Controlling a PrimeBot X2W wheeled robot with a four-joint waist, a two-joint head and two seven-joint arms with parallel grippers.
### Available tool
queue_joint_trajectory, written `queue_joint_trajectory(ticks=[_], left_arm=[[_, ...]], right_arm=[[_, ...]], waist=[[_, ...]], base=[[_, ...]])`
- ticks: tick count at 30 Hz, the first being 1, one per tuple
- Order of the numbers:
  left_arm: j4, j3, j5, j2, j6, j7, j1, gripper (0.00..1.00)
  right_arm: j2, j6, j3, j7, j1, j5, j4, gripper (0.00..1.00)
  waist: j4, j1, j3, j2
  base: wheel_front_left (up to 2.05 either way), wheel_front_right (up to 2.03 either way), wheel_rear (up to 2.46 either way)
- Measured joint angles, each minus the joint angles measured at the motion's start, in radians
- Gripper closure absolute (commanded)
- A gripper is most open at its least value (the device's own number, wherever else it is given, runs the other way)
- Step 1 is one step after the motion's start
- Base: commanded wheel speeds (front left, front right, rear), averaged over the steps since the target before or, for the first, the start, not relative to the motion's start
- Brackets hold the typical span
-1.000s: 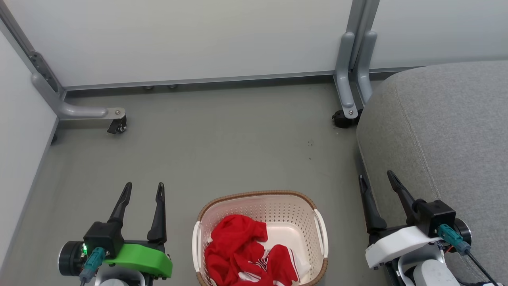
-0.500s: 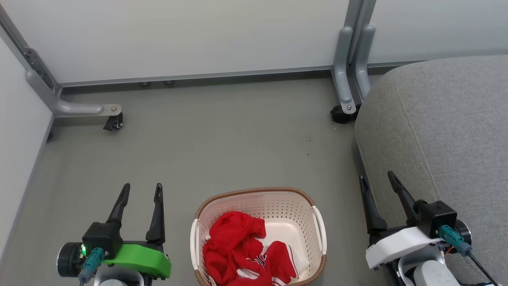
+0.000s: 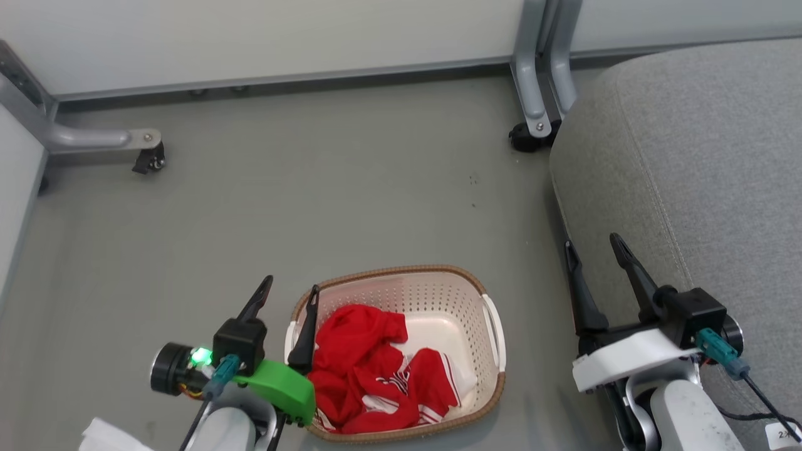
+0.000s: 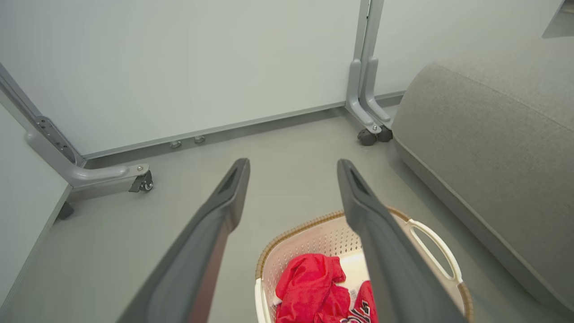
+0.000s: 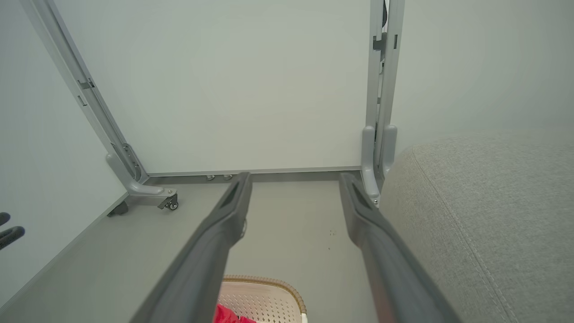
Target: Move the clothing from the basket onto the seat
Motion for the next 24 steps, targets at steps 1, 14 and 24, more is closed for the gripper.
queue_joint_trajectory(ticks=[1, 14, 24], left_arm=[[0.022, -0.018, 0.006, -0.001, 0.0, 0.0, -0.022, 0.0], [0.379, -0.225, 0.094, -0.004, 0.0, 0.0, -0.334, 0.0], [0.632, -0.329, 0.178, 0.0, 0.0, 0.008, -0.572, 0.0]], right_arm=[[0.0, 0.0, 0.002, -0.001, -0.011, 0.0, -0.006, 0.0], [-0.001, 0.0, 0.036, -0.009, -0.163, 0.025, -0.09, 0.0], [-0.001, 0.0, 0.048, -0.013, -0.236, 0.07, -0.15, 0.0]], waist=[[-0.003, 0.0, 0.014, 0.0], [-0.056, 0.0001, 0.255, 0.0], [-0.104, 0.0003, 0.475, 0.0]], base=[[0.0, 0.0, 0.0], [0.0, 0.0, 0.0], [0.0, 0.0, 0.0]])
